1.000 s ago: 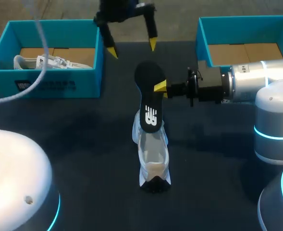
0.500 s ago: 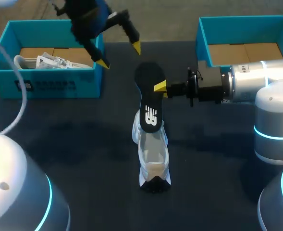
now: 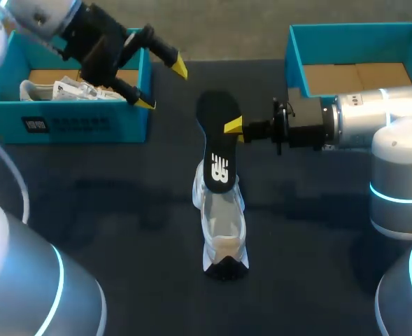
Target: Take the shoe out of the shoebox, open the shoe tongue, remove and reinsert the insole, then place the shoe into the shoebox
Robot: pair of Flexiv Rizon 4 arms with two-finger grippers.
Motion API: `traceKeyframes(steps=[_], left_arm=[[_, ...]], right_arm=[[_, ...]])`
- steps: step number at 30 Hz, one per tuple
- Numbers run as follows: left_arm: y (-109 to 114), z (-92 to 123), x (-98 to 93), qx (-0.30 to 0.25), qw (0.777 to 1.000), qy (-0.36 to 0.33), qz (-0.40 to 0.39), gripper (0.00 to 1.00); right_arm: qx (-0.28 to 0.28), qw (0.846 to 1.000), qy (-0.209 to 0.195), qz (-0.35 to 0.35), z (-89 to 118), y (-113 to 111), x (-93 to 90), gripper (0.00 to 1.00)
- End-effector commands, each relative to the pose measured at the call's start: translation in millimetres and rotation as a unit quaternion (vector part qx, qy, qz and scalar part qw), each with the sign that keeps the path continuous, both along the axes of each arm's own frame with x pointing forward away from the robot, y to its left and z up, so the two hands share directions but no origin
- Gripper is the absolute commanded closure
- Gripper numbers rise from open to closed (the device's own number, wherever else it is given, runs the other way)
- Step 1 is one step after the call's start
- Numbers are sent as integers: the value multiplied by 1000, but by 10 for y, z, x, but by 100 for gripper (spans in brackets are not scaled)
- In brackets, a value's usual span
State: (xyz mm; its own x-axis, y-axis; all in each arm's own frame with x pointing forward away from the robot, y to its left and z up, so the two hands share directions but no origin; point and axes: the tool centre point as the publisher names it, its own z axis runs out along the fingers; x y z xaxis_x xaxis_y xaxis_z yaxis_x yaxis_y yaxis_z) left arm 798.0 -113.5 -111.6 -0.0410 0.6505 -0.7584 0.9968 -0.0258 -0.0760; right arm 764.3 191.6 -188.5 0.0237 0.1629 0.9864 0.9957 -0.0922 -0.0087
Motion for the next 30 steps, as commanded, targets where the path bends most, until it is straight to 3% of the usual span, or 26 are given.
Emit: traceKeyframes(steps=[1,11,12,22,30], left_arm=[[29,-57,-95,-196,980,-6,25,0],[29,-57,-95,-196,980,-6,25,0],[28,-68,-105,-215,976,7,27,0],[56,-457,-100,-272,961,43,27,0],[-124,-623,-19,-319,945,46,50,0]], right_arm=[[-3,1000,1,0,13,5,-10,100],[-3,1000,1,0,13,5,-10,100],[-3,1000,1,0,13,5,-10,100],[-3,1000,1,0,13,5,-10,100],[-3,1000,1,0,13,5,-10,100]])
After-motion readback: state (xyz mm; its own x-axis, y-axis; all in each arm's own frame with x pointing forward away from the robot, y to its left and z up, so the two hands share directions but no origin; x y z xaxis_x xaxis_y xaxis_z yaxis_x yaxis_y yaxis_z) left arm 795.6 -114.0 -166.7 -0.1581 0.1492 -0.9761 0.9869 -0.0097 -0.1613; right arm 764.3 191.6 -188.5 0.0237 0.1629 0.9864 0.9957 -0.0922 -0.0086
